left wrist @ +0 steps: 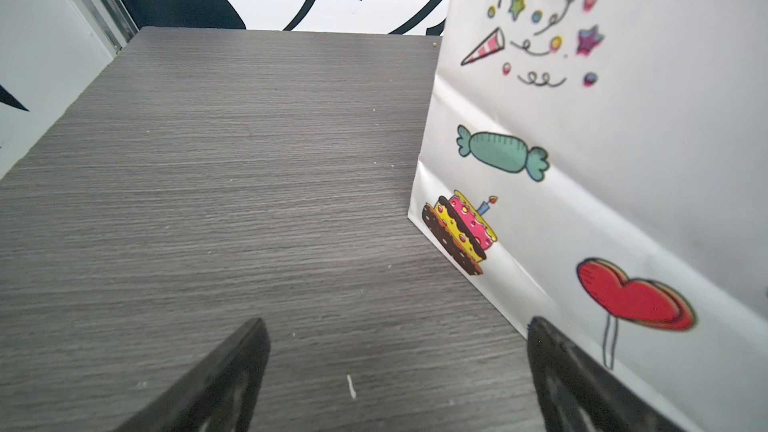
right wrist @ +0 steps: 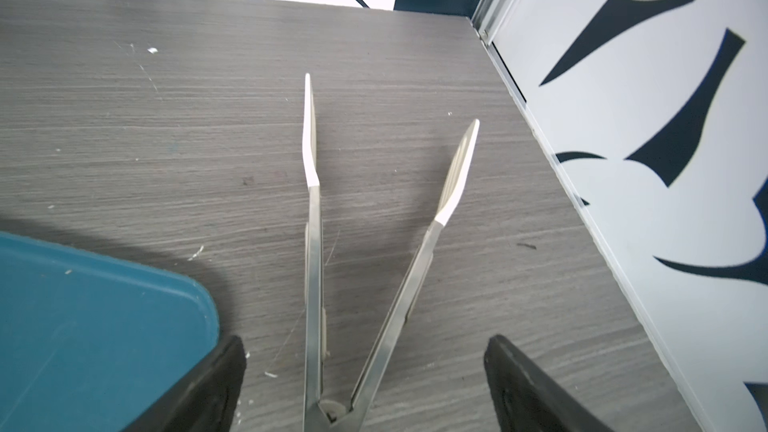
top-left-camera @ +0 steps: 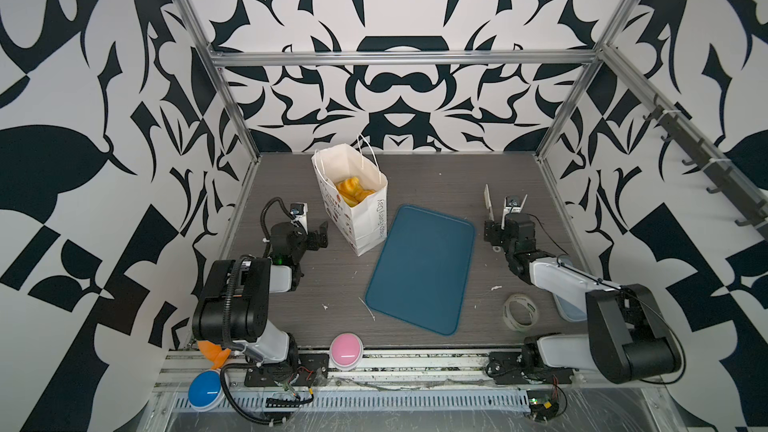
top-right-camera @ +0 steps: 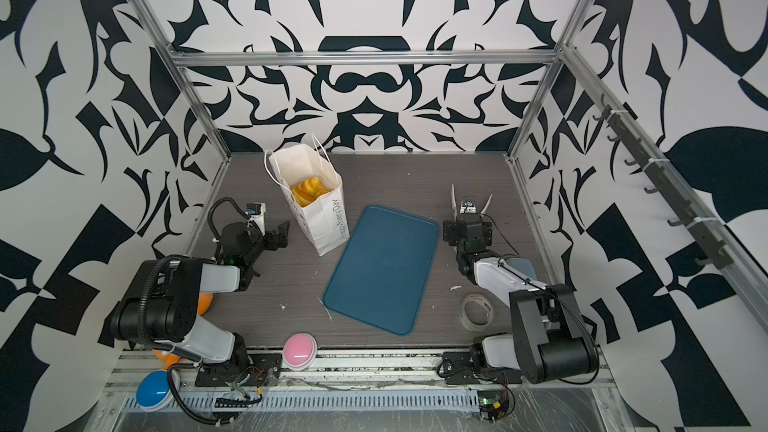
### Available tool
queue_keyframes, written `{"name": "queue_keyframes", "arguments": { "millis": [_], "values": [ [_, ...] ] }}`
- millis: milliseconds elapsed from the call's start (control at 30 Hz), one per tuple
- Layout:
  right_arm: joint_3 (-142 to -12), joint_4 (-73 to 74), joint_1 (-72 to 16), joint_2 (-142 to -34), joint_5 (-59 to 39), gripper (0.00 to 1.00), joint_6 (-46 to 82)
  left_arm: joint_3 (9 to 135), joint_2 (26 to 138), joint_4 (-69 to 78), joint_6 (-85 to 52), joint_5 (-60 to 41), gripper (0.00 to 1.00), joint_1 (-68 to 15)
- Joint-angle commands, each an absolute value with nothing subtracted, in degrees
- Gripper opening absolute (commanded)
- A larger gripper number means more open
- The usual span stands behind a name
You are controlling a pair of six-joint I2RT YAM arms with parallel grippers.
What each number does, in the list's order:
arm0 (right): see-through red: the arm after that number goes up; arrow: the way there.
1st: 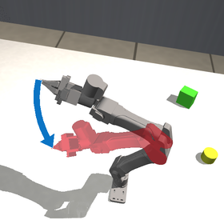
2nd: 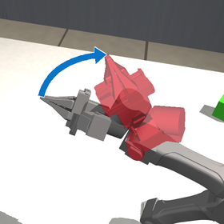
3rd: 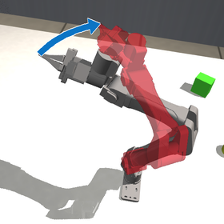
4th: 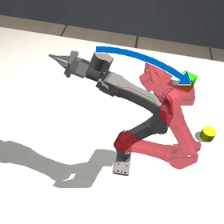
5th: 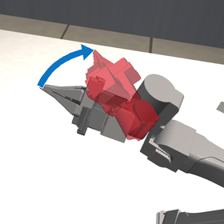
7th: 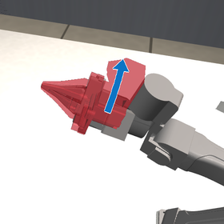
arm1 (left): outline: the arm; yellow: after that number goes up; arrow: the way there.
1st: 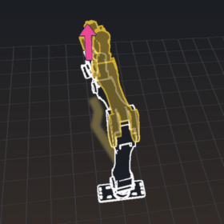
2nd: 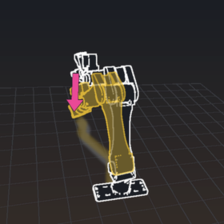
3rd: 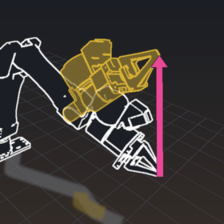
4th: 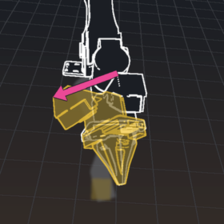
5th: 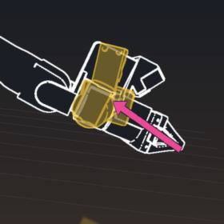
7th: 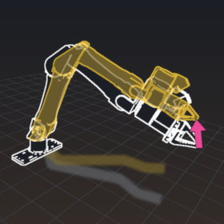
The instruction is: Place the fake bread into the paper bag
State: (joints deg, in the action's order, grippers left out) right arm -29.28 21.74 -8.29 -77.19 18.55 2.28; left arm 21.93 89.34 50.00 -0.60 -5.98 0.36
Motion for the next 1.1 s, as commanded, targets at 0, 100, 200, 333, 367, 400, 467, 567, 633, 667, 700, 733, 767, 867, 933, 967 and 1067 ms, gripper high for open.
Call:
{"name": "queue_keyframes", "arguments": {
  "millis": [0,100,200,333,367,400,467,567,633,667,700,733,767,867,933,967,1067],
  "values": [
    [-27.4,30.5,-8.5,-77.7,15.9,0.93,-1.0,21.6,89.5,51.9,-1.0,-6.0,0.99,0.5],
    [-25.4,36.6,-8.4,-79.5,15.9,0.93,-2.1,21.6,89.5,51.9,-1.0,-6.1,0.99,0.5],
    [-24.4,39.5,-8.4,-81.4,15.3,0.93,-2.2,21.6,89.5,51.9,-0.9,-6.1,0.99,0.6],
    [-23.3,43.1,-8.4,-83.7,14.3,0.92,-2.6,21.6,89.5,51.9,-1.0,-6.0,0.99,0.5],
    [-23.0,44.2,-8.4,-84.4,14.7,0.92,-2.4,21.6,89.5,51.9,-1.0,-6.1,0.99,0.6],
    [-22.7,45.3,-8.4,-85.1,14.6,0.92,-2.5,21.6,89.5,51.9,-1.0,-6.0,0.99,0.5],
    [-21.9,48.9,-8.4,-86.9,14.0,0.92,-2.9,21.6,89.5,51.9,-0.9,-6.1,0.99,0.5],
    [-21.9,48.2,-8.2,-86.5,13.6,0.92,-2.7,21.7,89.5,51.9,-1.0,-6.0,0.99,0.5],
    [-21.7,48.7,-8.2,-86.9,13.5,0.92,-2.7,21.7,89.5,51.9,-1.0,-6.1,0.99,0.5],
    [-21.9,48.3,-8.2,-86.8,13.5,0.92,-2.7,21.7,89.5,51.9,-1.0,-6.1,0.99,0.5],
    [-22.0,48.1,-8.2,-86.7,13.5,0.92,-2.7,21.6,89.5,51.9,-0.9,-6.1,0.99,0.5],
    [-22.0,48.3,-8.1,-86.9,13.5,0.92,-2.4,21.6,89.5,51.9,-1.0,-6.1,0.99,0.6],
    [-21.8,48.6,-7.6,-87.2,13.5,0.92,-1.8,21.6,89.5,51.9,-1.0,-6.0,0.99,0.5],
    [-20.2,53.3,-6.3,-89.4,13.0,1.0,-0.7,21.6,89.5,51.9,-1.0,-6.1,0.99,0.5],
    [-20.5,52.0,-6.3,-89.0,13.0,1.0,-0.8,21.6,89.5,51.9,-0.9,-6.1,0.99,0.5],
    [-20.5,52.1,-6.3,-89.0,13.0,1.0,-0.8,21.6,89.5,51.9,-1.0,-6.0,0.99,0.6],
    [-20.4,52.6,-6.3,-89.2,13.0,1.0,-0.8,21.6,89.5,51.9,-1.0,-6.0,0.99,0.6]
  ]
}}
